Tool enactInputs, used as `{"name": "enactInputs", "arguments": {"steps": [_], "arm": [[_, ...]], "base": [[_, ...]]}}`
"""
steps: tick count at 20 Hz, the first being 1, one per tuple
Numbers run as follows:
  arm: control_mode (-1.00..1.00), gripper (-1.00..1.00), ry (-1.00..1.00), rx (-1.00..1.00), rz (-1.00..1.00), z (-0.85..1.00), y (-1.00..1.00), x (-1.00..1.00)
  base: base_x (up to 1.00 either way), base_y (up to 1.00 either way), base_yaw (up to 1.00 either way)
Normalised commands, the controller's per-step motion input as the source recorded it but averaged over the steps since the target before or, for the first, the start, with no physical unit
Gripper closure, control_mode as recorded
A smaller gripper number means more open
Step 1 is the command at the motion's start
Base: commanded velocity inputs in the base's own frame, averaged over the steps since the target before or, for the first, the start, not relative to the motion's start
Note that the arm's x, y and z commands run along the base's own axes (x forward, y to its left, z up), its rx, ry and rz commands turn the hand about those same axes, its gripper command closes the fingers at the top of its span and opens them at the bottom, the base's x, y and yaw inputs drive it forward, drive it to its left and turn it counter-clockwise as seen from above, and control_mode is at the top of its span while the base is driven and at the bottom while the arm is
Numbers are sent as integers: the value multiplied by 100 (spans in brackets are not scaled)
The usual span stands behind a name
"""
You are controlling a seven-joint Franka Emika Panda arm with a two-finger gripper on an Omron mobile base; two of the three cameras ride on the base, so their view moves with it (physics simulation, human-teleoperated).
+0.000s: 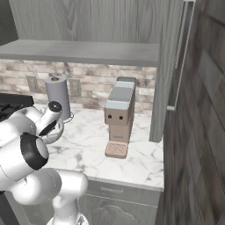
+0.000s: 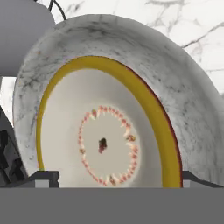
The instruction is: Pick up the bowls on the counter and stack them on top of one another in the open cabinet. Place the smaller bowl on top of the larger bowl.
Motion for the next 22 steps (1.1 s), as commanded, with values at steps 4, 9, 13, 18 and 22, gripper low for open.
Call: {"name": "enactInputs", "arguments": {"steps": [4,9,13,18,22], "arm": [[-100,-100,0,0,0,31,4,0],[-100,-100,0,0,0,14,2,0],[-100,-100,0,0,0,0,0,-8],[-100,-100,1,0,-1,0,0,-18],[-100,-100,3,0,-4,0,0,-25]], "base": [[0,0,0],[0,0,0],[0,0,0],[0,0,0],[0,0,0]]}}
